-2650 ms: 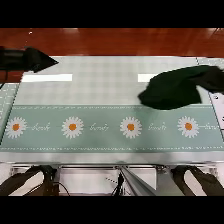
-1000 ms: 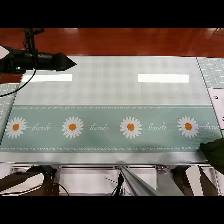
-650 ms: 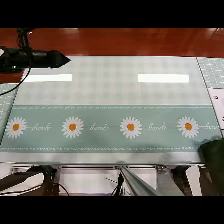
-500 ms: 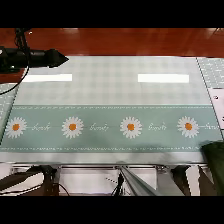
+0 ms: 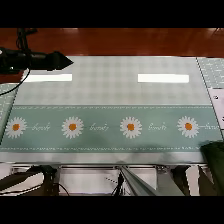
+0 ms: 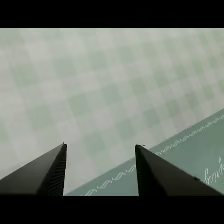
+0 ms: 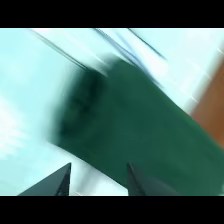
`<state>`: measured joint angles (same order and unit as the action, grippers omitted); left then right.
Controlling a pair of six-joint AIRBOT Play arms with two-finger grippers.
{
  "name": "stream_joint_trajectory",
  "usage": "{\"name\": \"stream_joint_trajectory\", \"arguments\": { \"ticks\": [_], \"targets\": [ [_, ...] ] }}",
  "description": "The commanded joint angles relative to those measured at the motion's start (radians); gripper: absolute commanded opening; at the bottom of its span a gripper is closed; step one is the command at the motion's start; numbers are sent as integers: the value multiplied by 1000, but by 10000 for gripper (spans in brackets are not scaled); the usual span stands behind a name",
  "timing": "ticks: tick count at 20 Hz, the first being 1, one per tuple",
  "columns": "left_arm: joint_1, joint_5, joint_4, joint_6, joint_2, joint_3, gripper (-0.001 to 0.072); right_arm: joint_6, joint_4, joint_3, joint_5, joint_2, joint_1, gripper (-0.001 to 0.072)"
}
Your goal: Fold the shirts.
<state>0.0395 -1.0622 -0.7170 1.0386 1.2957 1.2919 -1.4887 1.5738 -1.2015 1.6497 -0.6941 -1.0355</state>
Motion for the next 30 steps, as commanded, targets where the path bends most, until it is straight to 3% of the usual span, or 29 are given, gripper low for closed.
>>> {"name": "stream_joint_trajectory", "arguments": {
  "ticks": [1,4,5,7,8,9,12,17,30],
  "targets": [
    [-31,-83,-141,13,-7,2,369,66,-401,13,-132,-15,40,447],
    [-129,-127,-483,217,-40,2,363,111,-411,27,-151,-60,268,448],
    [-165,-155,-560,262,-55,2,404,109,-366,30,-173,-83,362,448],
    [-229,-189,-632,283,-90,2,559,96,-308,31,-233,-135,528,484],
    [-261,-201,-666,284,-110,2,560,91,-310,31,-272,-166,610,555],
    [-290,-212,-702,286,-129,2,560,78,-311,31,-298,-196,686,562],
    [-368,-207,-877,427,-184,2,560,74,-267,31,-320,-285,888,611],
    [-383,-207,-869,451,-175,0,559,68,-104,31,-320,-352,1061,610],
    [-383,-206,-869,451,-166,0,559,68,-124,31,-320,-352,1064,609]
  ]
}}
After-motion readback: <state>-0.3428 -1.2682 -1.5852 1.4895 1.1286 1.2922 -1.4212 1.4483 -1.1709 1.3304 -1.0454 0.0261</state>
